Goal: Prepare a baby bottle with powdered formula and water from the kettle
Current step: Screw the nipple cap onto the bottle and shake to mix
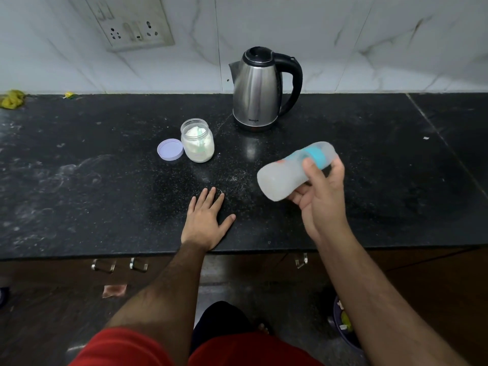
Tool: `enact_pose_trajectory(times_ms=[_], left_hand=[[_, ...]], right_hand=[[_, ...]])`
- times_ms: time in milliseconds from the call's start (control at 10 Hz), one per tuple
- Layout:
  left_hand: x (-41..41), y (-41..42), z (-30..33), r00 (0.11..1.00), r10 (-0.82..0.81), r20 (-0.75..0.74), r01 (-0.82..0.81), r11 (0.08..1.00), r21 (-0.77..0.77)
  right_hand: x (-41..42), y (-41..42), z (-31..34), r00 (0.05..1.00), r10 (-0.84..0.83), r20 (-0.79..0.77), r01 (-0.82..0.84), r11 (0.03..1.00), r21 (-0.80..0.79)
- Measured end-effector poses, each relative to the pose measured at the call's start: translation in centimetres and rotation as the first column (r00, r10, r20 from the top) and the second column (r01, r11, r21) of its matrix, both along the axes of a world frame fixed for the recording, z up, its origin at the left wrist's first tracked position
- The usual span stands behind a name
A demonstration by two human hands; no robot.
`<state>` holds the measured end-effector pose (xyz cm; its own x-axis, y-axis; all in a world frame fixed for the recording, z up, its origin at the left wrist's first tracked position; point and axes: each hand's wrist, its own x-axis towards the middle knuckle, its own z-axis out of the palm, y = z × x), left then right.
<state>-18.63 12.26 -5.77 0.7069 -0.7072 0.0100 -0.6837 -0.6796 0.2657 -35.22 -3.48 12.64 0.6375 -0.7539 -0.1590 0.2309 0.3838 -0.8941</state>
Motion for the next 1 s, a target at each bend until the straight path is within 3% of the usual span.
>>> enact_pose_trajectory(times_ms=[200,300,400,500,700,900,1000], left_hand=[[0.0,0.0,0.1,1.000,0.002,0.002,-0.002,1.000,0.008],[0.0,0.0,0.0,1.000,0.004,0.005,-0.004,1.000,0.008],[0.0,0.0,0.0,1.000,0.005,0.004,-0.005,1.000,0.010],[0.0,-0.1,0.1,1.000,0.004,0.002,-0.004,1.000,0.018],[0.0,0.0,0.1,1.000,0.004,-0.002,-0.004,1.000,0.009],[-0.1,0.0,0.3,1.000,0.000,-0.006,0.000,1.000,0.015],[-0.1,-0.1,0.3,1.000,0.008,0.009,-0.008,1.000,0.018]], right_hand=[[-0.2,1.2,0.1,0.970,0.235,-0.060,-0.240,0.963,-0.119],[0.1,0.3,0.4,0.998,0.064,0.015,-0.064,0.998,-0.028],[0.0,0.0,0.2,1.000,0.001,-0.001,-0.001,1.000,0.020],[-0.5,0.8,-0.3,0.980,0.182,-0.083,-0.187,0.980,-0.063],[-0.2,0.0,0.0,0.996,0.085,-0.008,-0.085,0.996,-0.031],[-0.3,1.1,-0.2,0.948,0.306,-0.088,-0.315,0.943,-0.110],[0.2,0.3,0.1,0.991,0.130,-0.002,-0.130,0.991,-0.028]])
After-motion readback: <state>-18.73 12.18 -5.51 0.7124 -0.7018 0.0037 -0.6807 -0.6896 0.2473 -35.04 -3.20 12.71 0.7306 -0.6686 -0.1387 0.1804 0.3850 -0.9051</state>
